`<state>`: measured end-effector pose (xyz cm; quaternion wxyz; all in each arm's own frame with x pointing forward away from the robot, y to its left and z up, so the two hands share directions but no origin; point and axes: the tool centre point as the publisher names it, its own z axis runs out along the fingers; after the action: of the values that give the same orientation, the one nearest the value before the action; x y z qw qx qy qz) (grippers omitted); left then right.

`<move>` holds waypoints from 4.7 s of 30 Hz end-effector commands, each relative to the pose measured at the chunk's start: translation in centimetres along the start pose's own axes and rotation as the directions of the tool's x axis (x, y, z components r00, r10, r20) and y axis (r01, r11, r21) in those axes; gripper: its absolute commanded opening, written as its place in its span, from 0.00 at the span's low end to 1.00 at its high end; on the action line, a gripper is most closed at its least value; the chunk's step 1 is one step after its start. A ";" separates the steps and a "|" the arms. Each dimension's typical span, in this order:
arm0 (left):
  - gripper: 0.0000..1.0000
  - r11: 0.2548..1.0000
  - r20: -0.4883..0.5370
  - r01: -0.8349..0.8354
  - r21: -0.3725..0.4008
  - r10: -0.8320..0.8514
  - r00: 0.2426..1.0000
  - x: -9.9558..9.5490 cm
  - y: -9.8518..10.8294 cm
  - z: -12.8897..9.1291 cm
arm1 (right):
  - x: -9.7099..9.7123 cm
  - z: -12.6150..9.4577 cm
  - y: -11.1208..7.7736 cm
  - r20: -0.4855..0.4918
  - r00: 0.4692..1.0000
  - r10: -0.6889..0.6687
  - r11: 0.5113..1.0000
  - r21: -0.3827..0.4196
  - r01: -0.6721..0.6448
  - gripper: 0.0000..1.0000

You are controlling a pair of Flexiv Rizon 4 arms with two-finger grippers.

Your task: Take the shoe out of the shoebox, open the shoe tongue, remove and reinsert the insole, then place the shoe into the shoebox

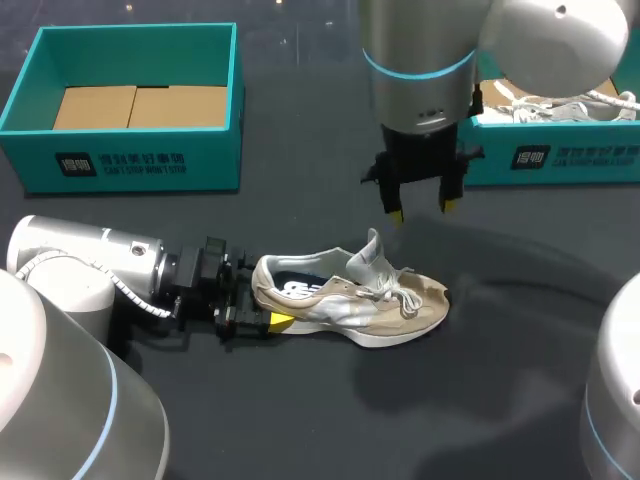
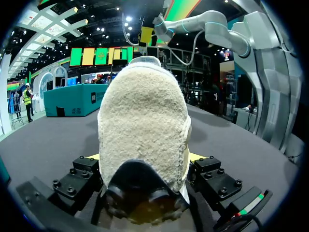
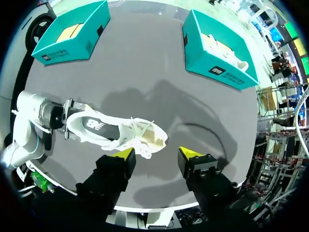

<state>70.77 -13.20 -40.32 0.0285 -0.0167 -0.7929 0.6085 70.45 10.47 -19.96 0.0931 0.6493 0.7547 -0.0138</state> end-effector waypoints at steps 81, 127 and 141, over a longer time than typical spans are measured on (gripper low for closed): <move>0.00 1.000 0.002 0.000 -0.001 0.000 1.000 0.1 0.1 0.1 | 14.7 5.1 -3.6 -0.048 0.282 -0.958 0.286 -0.191 0.939 0.00; 0.00 1.000 0.002 0.000 -0.001 0.000 1.000 0.1 0.1 0.1 | 16.3 11.2 1.2 0.055 0.191 -0.980 0.183 -0.131 0.974 0.00; 0.00 1.000 0.002 0.000 -0.001 0.000 1.000 0.1 0.1 0.1 | 15.8 14.3 1.3 0.048 0.205 -0.978 0.199 -0.106 0.974 0.00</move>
<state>70.77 -13.20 -40.31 0.0285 -0.0168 -0.7928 0.6085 71.44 24.03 -35.87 0.0859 0.0205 0.9960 -0.0168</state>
